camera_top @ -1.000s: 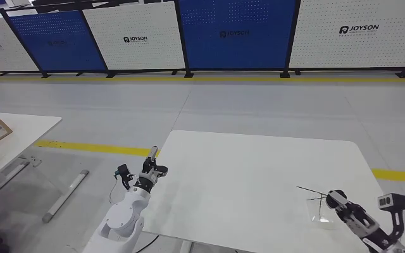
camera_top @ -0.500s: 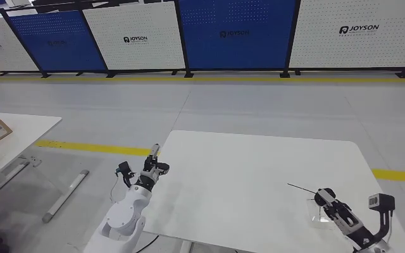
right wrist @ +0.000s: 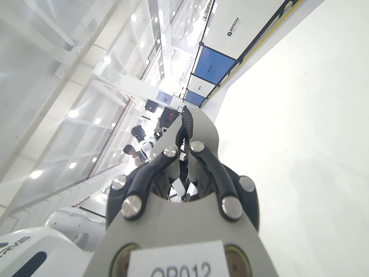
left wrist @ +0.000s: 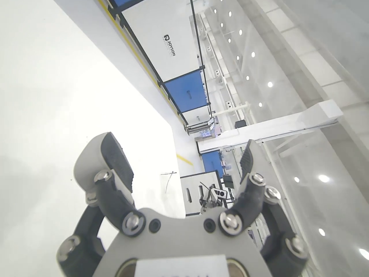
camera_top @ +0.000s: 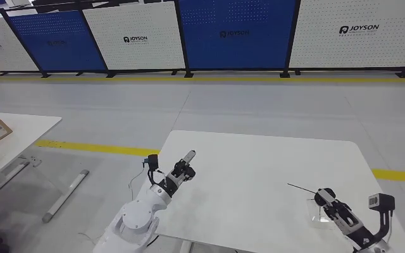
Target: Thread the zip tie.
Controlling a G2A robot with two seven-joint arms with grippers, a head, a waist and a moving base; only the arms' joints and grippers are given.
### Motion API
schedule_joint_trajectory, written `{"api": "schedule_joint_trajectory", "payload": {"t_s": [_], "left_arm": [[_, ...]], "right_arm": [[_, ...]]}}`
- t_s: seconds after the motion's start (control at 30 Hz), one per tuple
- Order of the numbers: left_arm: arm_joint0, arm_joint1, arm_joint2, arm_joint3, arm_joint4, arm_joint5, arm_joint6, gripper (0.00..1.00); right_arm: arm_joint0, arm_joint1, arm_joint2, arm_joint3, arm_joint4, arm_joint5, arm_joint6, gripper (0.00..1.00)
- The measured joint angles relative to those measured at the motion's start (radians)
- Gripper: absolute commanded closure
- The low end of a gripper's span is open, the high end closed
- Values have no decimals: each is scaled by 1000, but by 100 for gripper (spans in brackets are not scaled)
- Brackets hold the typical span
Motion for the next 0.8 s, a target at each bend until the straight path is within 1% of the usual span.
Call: {"api": "schedule_joint_trajectory", "payload": {"t_s": [0.1,0.17,0.27,0.3,0.37,0.4,0.47,0.5,0.57,0.63,0.73,0.8], "left_arm": [[0,0,0,0,0,0,-1,0],[-1,1,4,8,-3,-2,-26,0],[-8,8,10,35,-28,-13,-168,0],[-11,11,18,47,-22,-24,-231,0],[-17,15,41,64,-13,-39,-321,0],[-24,16,60,75,-10,-49,-371,0],[-39,16,92,90,-20,-60,-431,0],[-51,14,111,101,-32,-65,-452,0],[-63,12,123,110,-37,-70,-443,0],[-64,12,123,110,-37,-70,-432,0],[-63,12,122,109,-36,-69,-432,0],[-63,12,122,111,-40,-71,-429,0]], "right_arm": [[0,0,0,0,0,0,0,100],[0,0,0,0,0,0,0,100],[0,0,0,0,0,0,0,100],[0,0,0,0,0,0,0,100],[0,0,0,0,0,0,0,100],[0,0,0,0,0,0,0,100],[0,0,0,0,0,0,0,100],[0,0,0,0,0,0,0,100],[0,0,0,0,0,0,0,100],[0,0,0,0,0,0,0,100],[0,0,0,0,0,0,0,100],[4,-1,-16,-7,-10,11,15,100]]}}
